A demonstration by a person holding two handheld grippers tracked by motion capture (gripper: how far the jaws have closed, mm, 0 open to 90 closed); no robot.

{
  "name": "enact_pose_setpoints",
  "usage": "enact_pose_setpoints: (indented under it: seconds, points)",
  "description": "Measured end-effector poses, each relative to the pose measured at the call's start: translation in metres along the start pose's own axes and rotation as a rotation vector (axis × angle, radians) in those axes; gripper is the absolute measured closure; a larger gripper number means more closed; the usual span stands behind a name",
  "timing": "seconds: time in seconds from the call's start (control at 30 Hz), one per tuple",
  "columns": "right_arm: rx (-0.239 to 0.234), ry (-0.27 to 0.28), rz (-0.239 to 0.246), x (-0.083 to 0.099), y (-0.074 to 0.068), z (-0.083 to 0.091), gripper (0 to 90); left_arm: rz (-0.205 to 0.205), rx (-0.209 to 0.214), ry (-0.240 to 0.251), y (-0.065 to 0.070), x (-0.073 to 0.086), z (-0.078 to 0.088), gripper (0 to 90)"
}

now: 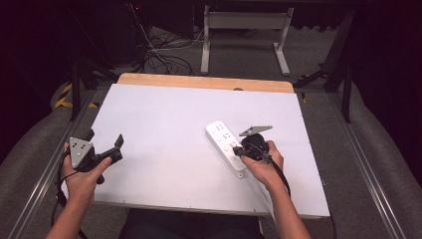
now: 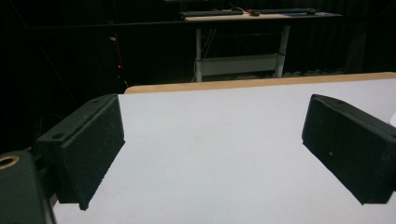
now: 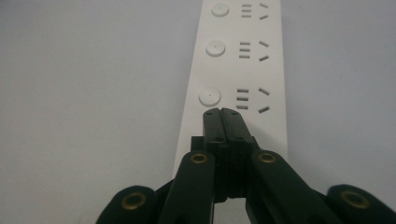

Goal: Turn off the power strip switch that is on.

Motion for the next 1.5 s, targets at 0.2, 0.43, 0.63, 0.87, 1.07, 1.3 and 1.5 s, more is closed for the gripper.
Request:
enact_pose_setpoints:
  seconds: [0.2,0.43,0.63,0.87,1.07,1.3,1.5]
  points:
    - [-0.003,-0.048,0.026,0.005,-0.004,-0.008,90.0,-0.006,0.002,-0.002,0.001,0.0,0.0,6.3]
    - [0.011,-0.072,0.032,0.007,-0.008,-0.013,90.0,0.001,-0.001,-0.01,0.0,0.002,0.0,6.4]
    - [0.02,-0.072,0.018,0.008,-0.009,-0.012,90.0,-0.001,0.002,-0.012,0.001,0.002,0.0,6.4]
    - [0.054,-0.059,0.025,0.009,-0.01,-0.014,90.0,0.002,0.0,-0.01,0.0,0.002,0.001,6.5]
    - [0.058,-0.058,0.028,0.009,-0.01,-0.014,90.0,0.0,0.003,-0.012,0.001,0.003,0.001,6.6]
    - [0.056,-0.055,0.021,0.009,-0.01,-0.014,90.0,-0.004,0.007,-0.016,0.002,0.003,0.0,6.8]
    - [0.054,-0.054,0.015,0.009,-0.009,-0.014,90.0,-0.005,0.01,-0.019,0.003,0.003,0.0,7.0]
Point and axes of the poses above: each handheld gripper's, and its own axes: z roughly backward along the jaws, x roughly out of its underside, y roughly to its right, the point moved 10 cm from there along -z, roughly forward along the jaws, and after that the axes turned 7 degrees about -y, right-handed, at the moved point
